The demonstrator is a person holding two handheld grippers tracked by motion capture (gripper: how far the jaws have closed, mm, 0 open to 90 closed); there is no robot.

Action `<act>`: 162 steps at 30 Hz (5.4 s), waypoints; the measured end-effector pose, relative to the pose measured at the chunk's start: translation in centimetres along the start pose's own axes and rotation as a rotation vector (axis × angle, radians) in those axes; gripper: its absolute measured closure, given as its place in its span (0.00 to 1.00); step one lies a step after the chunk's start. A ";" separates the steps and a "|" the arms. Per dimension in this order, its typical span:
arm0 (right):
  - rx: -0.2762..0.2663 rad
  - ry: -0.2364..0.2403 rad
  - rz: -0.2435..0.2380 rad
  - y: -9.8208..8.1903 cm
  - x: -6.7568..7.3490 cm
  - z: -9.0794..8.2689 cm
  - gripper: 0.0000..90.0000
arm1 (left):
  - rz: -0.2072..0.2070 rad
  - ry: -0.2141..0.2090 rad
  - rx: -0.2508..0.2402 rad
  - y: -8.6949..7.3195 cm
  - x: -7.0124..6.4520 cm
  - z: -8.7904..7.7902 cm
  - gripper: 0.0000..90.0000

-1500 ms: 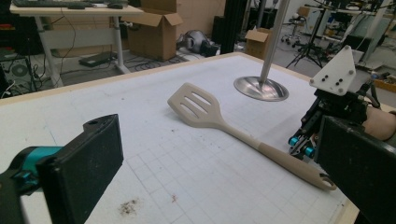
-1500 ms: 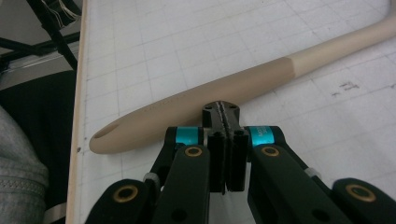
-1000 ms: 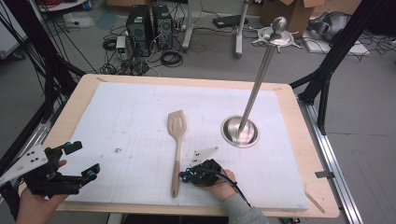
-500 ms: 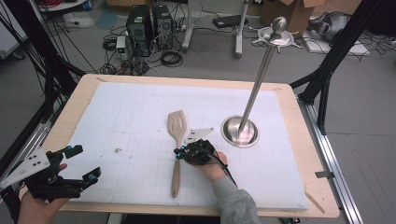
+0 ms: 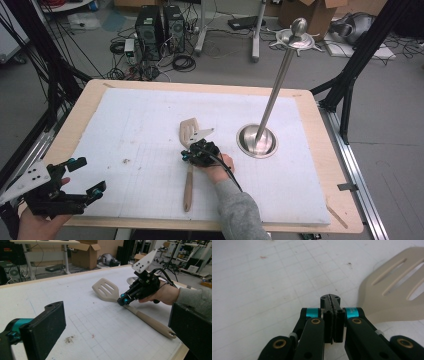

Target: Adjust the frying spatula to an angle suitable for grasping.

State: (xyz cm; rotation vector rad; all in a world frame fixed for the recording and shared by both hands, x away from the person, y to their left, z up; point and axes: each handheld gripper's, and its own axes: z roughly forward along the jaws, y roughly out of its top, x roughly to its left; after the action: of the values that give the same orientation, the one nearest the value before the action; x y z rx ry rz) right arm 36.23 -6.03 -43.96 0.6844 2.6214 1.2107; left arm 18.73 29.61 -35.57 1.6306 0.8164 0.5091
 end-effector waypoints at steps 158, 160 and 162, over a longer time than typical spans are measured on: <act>-0.062 0.046 -0.015 -7.3 6.2 -6.6 1.00 | 0.030 -0.066 0.020 0.8 0.0 3.8 0.02; -0.063 0.044 -0.018 -7.2 6.2 -6.4 1.00 | 0.030 -0.065 0.021 0.8 0.0 3.7 0.02; -0.066 0.040 -0.024 -7.0 6.2 -6.2 1.00 | 0.028 -0.062 0.021 0.7 0.0 3.6 0.02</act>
State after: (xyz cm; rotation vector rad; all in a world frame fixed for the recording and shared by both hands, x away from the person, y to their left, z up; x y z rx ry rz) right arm 26.31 -11.25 -44.98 0.6218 2.6013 1.3107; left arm 21.52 27.18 -35.69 1.6715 0.7562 0.4692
